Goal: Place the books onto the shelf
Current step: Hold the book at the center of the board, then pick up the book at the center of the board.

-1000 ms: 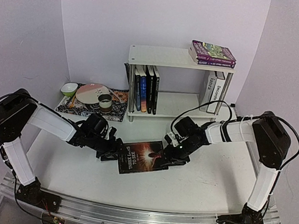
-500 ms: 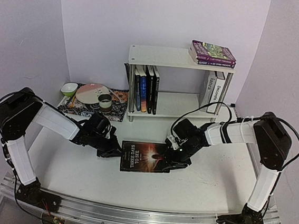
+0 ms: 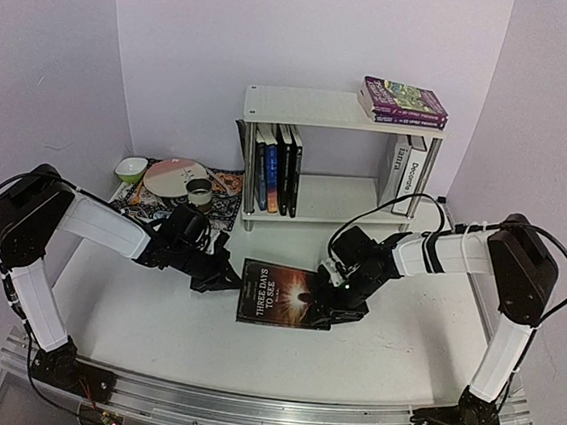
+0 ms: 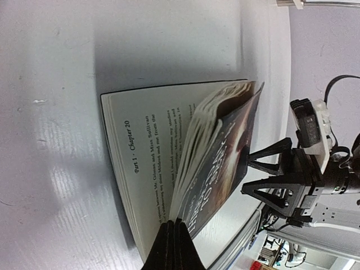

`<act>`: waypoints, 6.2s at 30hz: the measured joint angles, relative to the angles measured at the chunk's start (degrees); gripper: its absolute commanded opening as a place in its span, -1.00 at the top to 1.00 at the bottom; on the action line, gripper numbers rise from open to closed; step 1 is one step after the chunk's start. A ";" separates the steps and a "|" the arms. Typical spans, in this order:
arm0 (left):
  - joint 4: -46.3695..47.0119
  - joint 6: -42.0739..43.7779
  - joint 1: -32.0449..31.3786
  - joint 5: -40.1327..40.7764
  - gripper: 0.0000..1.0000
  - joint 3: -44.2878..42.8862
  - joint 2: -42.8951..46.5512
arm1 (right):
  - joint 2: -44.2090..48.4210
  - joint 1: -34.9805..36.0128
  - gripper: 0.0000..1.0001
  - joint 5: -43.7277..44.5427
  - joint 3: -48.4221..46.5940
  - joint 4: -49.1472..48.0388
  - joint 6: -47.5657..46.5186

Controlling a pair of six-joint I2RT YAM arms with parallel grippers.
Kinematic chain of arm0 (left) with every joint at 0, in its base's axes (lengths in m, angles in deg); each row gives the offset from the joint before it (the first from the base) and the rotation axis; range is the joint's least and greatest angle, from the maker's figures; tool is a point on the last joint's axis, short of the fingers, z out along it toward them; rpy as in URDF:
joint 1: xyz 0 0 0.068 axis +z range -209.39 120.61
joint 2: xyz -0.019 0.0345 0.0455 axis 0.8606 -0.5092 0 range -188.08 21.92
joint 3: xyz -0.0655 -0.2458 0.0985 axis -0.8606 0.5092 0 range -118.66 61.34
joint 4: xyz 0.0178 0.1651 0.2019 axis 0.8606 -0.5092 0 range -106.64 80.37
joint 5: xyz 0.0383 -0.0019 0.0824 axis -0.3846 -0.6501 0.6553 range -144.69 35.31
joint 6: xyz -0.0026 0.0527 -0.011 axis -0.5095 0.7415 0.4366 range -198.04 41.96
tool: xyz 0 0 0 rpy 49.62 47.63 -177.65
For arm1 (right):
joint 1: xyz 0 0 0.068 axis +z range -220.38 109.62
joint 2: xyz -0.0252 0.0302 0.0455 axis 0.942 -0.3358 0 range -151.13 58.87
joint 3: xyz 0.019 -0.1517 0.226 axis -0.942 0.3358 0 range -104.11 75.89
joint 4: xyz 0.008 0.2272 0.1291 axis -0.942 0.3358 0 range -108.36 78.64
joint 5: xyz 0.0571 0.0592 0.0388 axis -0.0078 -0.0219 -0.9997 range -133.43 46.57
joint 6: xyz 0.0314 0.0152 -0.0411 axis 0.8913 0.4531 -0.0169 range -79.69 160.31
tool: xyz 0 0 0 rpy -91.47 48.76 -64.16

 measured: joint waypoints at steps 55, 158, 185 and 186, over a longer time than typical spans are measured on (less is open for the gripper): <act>3.69 3.13 -1.53 -1.68 -0.02 -3.78 -7.39 | 8.02 22.03 -0.89 40.44 13.97 -21.97 -51.47; 6.60 -0.20 -0.70 -4.94 1.00 -19.76 -21.38 | 2.99 -10.99 -0.49 8.83 6.03 -12.04 0.04; 6.10 -4.42 -2.23 -10.40 1.00 -15.02 -10.97 | 20.98 24.30 -0.54 43.74 14.97 -13.20 -47.58; 6.12 -4.46 -2.23 -10.40 1.00 -15.02 -10.97 | 19.28 25.24 -0.53 45.09 14.88 -13.51 -48.37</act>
